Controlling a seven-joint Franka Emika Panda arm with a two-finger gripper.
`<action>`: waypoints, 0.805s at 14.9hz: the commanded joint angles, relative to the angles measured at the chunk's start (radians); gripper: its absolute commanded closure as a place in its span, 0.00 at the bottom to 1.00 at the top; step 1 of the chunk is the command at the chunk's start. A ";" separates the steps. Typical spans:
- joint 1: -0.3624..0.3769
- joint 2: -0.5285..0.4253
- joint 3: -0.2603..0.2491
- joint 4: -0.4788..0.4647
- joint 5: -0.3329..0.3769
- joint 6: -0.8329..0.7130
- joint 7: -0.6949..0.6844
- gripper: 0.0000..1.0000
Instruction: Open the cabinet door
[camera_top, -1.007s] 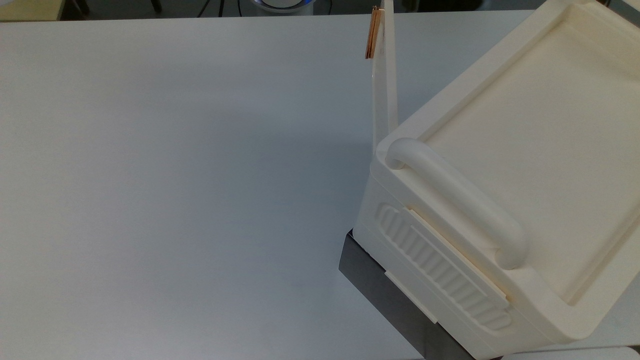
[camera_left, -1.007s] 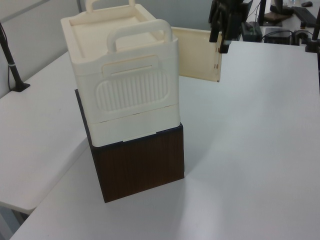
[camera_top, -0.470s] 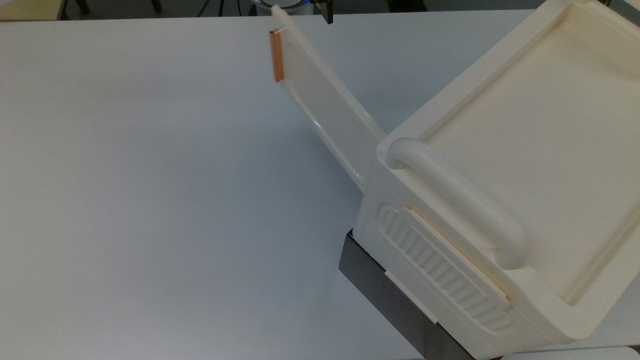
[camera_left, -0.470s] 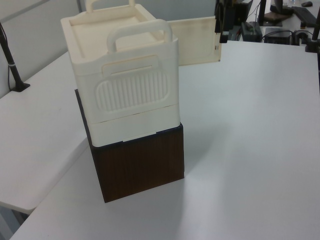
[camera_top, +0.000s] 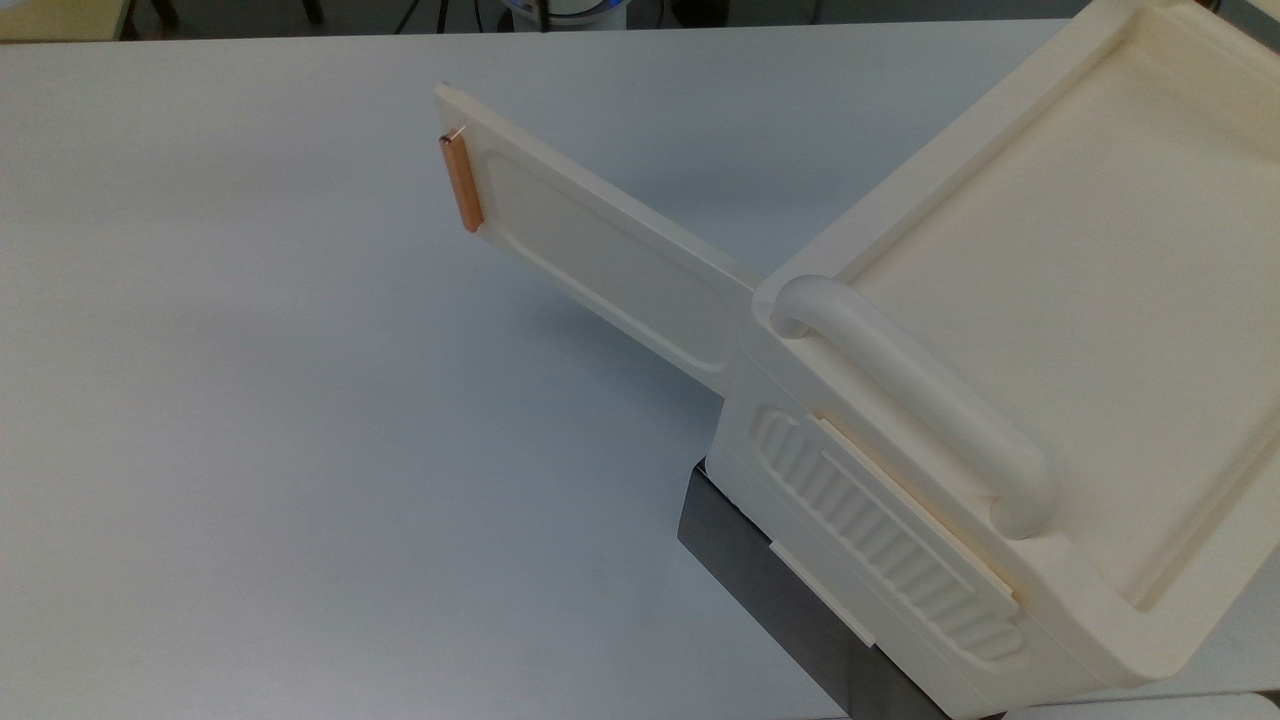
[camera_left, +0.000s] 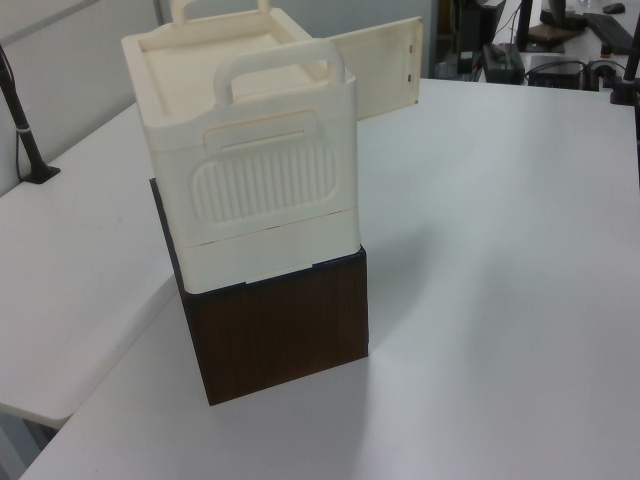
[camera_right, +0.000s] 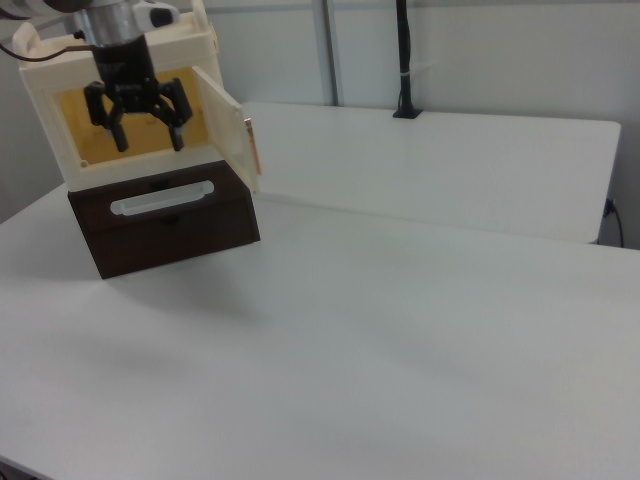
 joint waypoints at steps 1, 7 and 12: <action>-0.030 -0.039 0.007 -0.087 -0.071 0.011 0.098 0.00; -0.105 -0.058 0.006 -0.173 -0.085 0.117 0.144 0.00; -0.123 -0.056 0.004 -0.168 -0.071 0.137 0.265 0.00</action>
